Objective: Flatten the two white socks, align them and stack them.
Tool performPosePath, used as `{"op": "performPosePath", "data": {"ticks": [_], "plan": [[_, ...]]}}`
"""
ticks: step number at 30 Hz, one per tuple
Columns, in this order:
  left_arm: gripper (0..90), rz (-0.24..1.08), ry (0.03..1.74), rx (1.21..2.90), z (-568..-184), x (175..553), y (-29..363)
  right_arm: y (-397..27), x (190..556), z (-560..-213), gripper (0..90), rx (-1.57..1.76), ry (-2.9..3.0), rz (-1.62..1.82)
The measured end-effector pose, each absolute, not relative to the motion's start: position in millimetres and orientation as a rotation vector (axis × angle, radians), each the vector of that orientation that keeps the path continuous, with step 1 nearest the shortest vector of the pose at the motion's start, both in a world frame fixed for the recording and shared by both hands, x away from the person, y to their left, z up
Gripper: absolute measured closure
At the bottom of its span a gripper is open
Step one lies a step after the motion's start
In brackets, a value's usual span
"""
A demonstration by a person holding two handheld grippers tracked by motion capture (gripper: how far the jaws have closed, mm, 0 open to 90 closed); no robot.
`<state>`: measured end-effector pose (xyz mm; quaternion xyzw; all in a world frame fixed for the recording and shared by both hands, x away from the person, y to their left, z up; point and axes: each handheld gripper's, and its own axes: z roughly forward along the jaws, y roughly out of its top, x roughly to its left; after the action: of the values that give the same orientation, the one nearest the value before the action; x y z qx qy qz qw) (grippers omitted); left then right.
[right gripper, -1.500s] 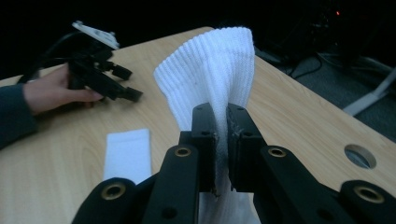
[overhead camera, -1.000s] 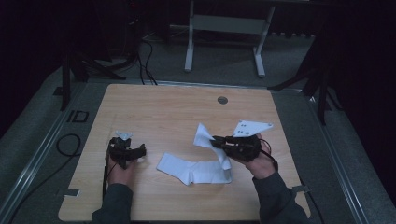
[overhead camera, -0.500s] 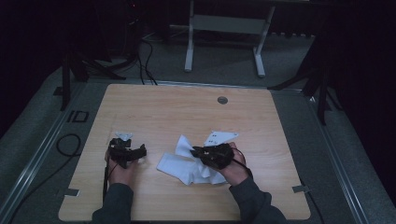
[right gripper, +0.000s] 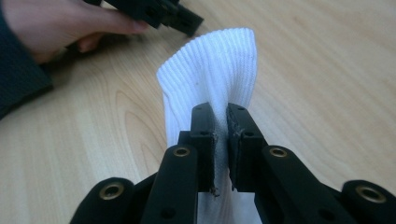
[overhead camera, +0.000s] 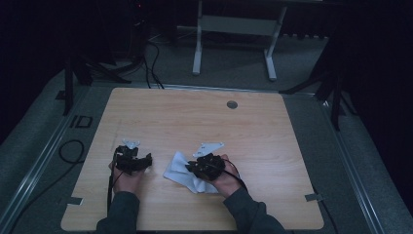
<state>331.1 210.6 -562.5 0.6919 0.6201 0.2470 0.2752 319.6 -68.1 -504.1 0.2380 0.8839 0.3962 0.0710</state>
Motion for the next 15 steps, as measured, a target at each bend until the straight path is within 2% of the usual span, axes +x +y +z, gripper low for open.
{"op": "performPosePath", "data": {"ticks": [4, 15], "plan": [[32.2, 0.663, 1.658, 1.863, -562, 331, 210, -59, 323, -515, 81.8, 0.771, 2.684, 1.153], [32.4, 0.662, 1.653, 1.865, -562, 330, 210, -43, 324, -535, 81.6, 0.817, 2.702, 1.125]]}}
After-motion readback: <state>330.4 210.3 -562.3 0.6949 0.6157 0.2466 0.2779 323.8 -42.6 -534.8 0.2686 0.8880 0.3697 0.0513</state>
